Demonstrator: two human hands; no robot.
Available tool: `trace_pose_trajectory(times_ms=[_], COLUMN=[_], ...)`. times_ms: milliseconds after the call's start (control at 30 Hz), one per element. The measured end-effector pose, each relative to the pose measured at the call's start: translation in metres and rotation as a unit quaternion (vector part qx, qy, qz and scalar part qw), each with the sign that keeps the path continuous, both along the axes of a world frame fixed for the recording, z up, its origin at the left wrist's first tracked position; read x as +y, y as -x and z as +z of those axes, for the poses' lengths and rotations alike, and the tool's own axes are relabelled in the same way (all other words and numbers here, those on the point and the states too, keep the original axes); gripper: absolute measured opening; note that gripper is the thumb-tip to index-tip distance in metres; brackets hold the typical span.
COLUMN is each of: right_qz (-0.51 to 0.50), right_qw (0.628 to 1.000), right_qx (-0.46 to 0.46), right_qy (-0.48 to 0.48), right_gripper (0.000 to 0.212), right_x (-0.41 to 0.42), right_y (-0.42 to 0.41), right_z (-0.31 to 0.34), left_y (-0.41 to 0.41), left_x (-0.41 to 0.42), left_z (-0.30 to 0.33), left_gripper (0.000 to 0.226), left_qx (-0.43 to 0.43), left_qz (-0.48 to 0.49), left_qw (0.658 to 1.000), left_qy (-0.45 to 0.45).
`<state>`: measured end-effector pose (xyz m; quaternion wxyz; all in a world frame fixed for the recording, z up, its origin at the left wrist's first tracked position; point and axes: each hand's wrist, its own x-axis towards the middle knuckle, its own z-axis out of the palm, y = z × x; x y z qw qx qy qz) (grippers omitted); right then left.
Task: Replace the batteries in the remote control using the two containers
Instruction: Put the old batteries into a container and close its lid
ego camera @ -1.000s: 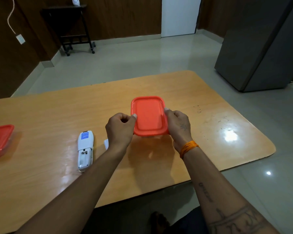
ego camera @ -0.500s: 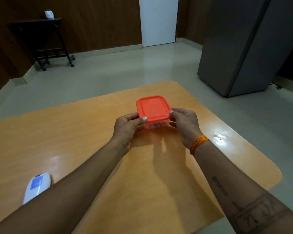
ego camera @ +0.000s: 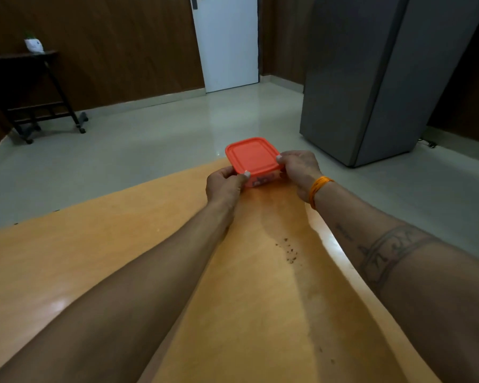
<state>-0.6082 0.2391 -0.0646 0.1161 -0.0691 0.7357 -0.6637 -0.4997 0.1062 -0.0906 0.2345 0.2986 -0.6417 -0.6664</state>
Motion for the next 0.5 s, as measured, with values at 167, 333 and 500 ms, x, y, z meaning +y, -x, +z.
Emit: trace_pose_trajectory(times_ms=[167, 333, 500], right_qz=[0.027, -0.02, -0.075], right_qw=[1.0, 1.0, 0.996], right_qx=[-0.007, 0.002, 0.04], right_qy=[-0.014, 0.003, 0.016], right_gripper=[0.041, 0.028, 0.036], right_x=[-0.012, -0.004, 0.012], right_y=[0.034, 0.019, -0.023], right_z=[-0.019, -0.022, -0.029], left_y=[0.021, 0.02, -0.024], left_x=[-0.005, -0.008, 0.003], left_z=[-0.004, -0.005, 0.004], left_gripper=[0.063, 0.082, 0.067], left_qx=[-0.004, 0.004, 0.001], left_qz=[0.02, 0.046, 0.055], left_qw=[0.999, 0.999, 0.998], left_qy=[0.033, 0.011, -0.013])
